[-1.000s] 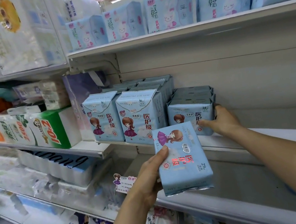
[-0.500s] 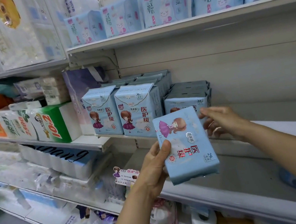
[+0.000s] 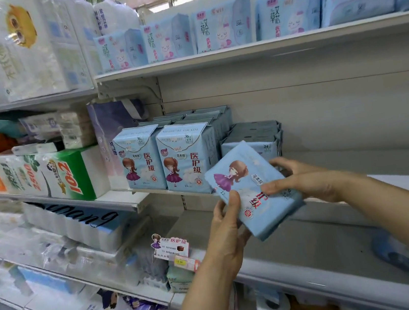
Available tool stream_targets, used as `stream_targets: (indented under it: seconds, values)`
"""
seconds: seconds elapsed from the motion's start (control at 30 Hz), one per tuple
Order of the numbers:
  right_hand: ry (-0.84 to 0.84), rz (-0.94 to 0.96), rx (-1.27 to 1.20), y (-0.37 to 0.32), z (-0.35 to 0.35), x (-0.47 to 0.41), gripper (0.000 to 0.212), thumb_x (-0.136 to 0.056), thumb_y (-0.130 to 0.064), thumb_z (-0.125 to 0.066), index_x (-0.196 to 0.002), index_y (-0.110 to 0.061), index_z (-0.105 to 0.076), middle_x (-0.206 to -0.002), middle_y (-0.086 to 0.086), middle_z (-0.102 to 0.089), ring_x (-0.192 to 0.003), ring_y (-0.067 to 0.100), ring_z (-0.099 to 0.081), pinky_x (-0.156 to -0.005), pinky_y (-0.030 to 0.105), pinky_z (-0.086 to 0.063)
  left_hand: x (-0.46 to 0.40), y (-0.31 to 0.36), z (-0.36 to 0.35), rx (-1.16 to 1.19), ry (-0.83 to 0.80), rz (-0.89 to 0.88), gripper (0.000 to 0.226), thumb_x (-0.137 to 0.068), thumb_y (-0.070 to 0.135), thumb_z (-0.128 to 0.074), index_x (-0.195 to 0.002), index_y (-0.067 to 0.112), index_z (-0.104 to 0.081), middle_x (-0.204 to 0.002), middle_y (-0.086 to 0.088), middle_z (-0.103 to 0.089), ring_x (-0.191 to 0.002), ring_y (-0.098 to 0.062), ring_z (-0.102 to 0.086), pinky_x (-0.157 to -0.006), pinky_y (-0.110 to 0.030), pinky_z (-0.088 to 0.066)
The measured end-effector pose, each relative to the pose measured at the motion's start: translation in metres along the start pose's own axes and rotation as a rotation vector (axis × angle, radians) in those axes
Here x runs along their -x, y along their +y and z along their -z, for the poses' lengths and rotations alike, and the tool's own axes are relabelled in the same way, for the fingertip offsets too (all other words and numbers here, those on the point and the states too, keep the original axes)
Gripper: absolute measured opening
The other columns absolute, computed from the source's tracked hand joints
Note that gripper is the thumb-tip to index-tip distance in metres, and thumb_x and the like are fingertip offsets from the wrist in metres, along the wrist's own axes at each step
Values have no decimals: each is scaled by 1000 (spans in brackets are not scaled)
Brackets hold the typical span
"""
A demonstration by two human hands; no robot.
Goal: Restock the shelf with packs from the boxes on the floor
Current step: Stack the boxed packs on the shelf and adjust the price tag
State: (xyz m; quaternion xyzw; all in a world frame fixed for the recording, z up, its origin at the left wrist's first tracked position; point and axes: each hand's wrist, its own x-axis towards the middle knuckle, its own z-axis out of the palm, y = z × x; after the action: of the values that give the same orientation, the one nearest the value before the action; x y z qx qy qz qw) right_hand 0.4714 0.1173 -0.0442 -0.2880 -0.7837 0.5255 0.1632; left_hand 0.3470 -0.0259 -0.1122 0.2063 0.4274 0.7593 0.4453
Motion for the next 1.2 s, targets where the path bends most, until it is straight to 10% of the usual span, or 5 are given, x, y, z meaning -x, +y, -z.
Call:
stream_targets:
  seconds: [0.17, 0.4, 1.03, 1.2]
  values:
    - [261, 133, 172, -28, 14, -11, 74, -64, -29, -89, -125, -20, -49, -118, 4, -57, -92, 15, -60, -72, 27, -49, 2, 9, 21, -95, 103, 69, 38, -93, 41, -61, -123, 20, -57, -123, -7, -62, -113, -23, -61, -91, -44, -53]
    - [376, 237, 838, -25, 6, -38, 73, -70, -47, -80, -132, -28, -47, -128, 3, -48, -119, 22, -39, -98, 38, -37, 12, 9, 58, -88, 166, 77, 21, -98, 27, -58, -116, 17, -62, -113, -8, -71, -102, -25, -69, -83, -41, -55]
    - [524, 235, 1019, -12, -14, -53, 66, -89, -53, -58, -145, -27, -34, -147, 6, -31, -136, 25, -21, -106, 45, -29, 29, 8, 89, 41, 297, 48, 28, -98, 23, -57, -122, 10, -60, -113, -11, -70, -97, -26, -68, -75, -38, -55]
    - [678, 674, 986, -2, -35, -34, 48, -87, -35, -62, -129, -15, -53, -134, 10, -47, -122, 26, -36, -100, 49, -34, 40, 3, 102, 113, 398, 53, 20, -96, 22, -59, -112, 10, -64, -106, -9, -72, -87, -22, -68, -74, -37, -55]
